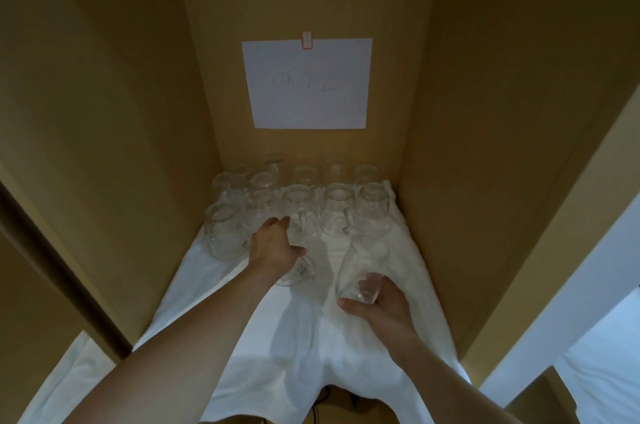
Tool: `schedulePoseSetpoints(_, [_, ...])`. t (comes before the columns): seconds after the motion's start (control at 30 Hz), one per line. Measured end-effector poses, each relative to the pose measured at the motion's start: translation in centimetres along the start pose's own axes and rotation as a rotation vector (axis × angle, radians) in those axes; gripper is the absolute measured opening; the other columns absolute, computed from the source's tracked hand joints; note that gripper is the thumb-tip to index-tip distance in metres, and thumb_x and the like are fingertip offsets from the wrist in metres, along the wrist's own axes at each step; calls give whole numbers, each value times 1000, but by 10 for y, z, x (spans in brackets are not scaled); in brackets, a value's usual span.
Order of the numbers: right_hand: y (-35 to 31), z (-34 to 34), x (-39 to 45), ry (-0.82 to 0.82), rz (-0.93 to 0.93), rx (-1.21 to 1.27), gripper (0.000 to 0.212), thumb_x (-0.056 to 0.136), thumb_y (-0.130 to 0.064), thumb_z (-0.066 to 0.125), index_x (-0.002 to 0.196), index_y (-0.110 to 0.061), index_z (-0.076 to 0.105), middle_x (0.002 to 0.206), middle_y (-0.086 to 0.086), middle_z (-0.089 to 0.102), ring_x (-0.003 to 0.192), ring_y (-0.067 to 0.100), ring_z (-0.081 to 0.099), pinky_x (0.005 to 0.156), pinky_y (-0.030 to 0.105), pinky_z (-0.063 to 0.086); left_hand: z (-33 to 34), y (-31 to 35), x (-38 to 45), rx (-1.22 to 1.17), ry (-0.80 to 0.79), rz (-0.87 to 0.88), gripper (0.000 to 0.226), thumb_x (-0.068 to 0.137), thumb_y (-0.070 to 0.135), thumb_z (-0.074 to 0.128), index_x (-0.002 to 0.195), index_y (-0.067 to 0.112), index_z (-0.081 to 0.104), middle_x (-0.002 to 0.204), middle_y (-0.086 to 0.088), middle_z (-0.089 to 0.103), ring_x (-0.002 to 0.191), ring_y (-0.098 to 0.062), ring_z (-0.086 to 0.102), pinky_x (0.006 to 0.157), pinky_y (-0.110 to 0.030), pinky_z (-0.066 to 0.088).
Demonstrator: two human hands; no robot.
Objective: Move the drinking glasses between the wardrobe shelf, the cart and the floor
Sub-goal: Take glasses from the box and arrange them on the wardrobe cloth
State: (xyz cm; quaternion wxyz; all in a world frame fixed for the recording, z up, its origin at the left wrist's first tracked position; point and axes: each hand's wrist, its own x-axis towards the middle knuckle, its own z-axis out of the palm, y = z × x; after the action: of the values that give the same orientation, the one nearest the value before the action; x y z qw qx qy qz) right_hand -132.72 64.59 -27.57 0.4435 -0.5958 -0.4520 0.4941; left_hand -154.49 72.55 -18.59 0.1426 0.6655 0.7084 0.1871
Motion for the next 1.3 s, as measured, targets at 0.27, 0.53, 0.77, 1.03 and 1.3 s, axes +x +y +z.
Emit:
schedulePoseSetpoints(0.27, [-35,-9,31,108,43,-201,103,50,-56,96,136,-19,54,117,0,61,94,7,66,85,23,57,2,0,17,-18,-13,20,85,84,41,80,154,15,40,153,-8,47,137,-28,48,109,-32,40])
schedulePoseSetpoints(0.53, [-75,-11,57,138,-171,-715,111,53,-57,94,147,-29,42,127,1,37,112,19,53,93,25,45,4,-3,29,-36,-44,69,84,85,39,80,155,14,39,156,-11,43,140,-30,45,114,-36,38])
schedulePoseSetpoints(0.77, [-103,12,70,63,-356,-983,107,57,-42,95,147,-23,39,131,6,46,114,27,50,96,38,48,10,-1,41,-14,-54,80,86,86,42,78,156,15,37,156,-11,42,139,-33,45,114,-40,38])
schedulePoseSetpoints(1.03, [-130,46,89,-2,-498,-1353,84,73,-27,85,142,-17,39,136,8,49,112,29,51,88,36,42,14,0,48,11,-33,100,84,86,44,77,154,13,39,151,-10,46,133,-30,50,113,-40,38])
schedulePoseSetpoints(1.3, [-142,59,111,-59,-435,-1395,91,75,-24,85,151,-22,36,142,12,40,119,32,51,97,38,49,17,0,49,21,-26,89,82,86,44,77,153,16,40,148,-8,48,126,-34,54,107,-41,44])
